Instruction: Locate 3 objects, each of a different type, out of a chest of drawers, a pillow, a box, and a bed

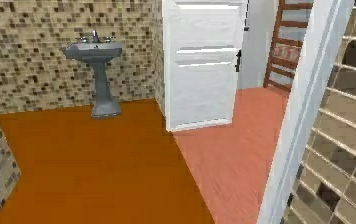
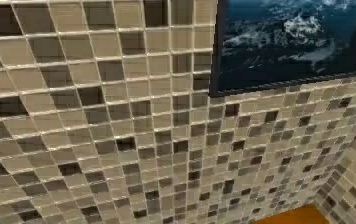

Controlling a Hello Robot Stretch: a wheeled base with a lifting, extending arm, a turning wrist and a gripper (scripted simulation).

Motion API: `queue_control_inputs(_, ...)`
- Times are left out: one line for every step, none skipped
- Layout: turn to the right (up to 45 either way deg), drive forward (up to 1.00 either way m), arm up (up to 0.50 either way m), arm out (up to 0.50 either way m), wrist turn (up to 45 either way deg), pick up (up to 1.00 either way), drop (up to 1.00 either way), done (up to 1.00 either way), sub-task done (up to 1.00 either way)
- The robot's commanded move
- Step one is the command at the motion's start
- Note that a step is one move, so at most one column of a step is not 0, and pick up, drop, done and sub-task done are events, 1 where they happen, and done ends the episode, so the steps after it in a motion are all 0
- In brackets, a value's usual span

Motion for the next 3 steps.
queue_control_inputs(0.0,0.7,0.0,0.0,0.0,0.0,0.0,0.0,0.0)
queue_control_inputs(24.0,0.0,0.0,0.0,0.0,0.0,0.0,0.0,0.0)
queue_control_inputs(0.0,0.25,0.0,0.0,0.0,0.0,0.0,0.0,0.0)
